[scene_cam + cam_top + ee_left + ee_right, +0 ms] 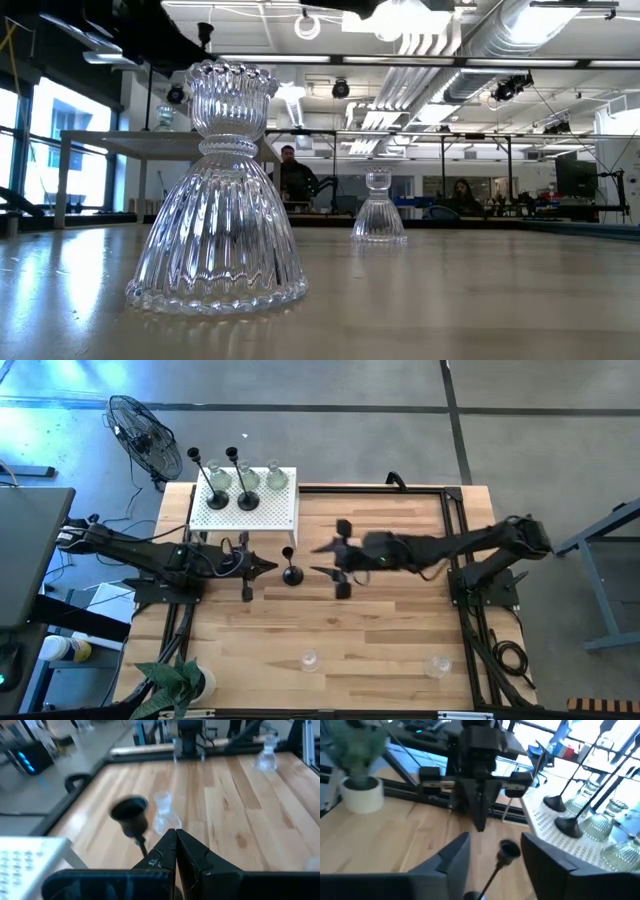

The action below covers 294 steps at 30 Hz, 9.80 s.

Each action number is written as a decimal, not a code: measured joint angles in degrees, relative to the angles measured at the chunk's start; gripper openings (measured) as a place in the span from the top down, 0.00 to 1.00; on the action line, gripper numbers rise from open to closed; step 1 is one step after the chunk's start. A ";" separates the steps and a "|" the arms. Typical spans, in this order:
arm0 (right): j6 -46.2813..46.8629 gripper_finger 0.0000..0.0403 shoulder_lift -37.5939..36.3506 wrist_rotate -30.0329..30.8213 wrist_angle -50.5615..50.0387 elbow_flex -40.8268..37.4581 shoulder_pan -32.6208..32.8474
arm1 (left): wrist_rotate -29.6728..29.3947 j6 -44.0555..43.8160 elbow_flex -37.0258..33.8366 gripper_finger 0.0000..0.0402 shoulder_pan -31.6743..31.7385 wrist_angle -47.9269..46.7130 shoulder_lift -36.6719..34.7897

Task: Pick & Place candle stick holders
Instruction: Put the black candle holder on the shelf aligned with the other black candle holders, then put the bottom left transparent glass candle holder on the shelf

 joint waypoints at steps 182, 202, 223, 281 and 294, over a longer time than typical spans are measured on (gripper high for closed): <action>3.06 1.00 -12.00 -2.60 39.57 -33.57 0.34 | -5.11 -3.73 19.74 0.86 37.13 12.11 17.06; 3.04 1.00 -12.00 -2.82 39.33 -33.60 0.32 | -4.35 -2.64 19.74 0.64 37.13 9.51 13.51; 2.85 1.00 -12.00 -2.82 39.10 -33.60 0.31 | -14.54 10.00 19.74 0.65 19.91 5.25 7.22; 27.30 1.00 -17.88 18.05 4.31 -33.62 20.55 | 7.66 -16.43 12.72 0.32 -20.78 35.11 54.13; 27.41 1.00 -17.88 16.26 5.15 -33.62 20.59 | 4.53 -18.36 17.06 0.32 -23.31 35.27 57.01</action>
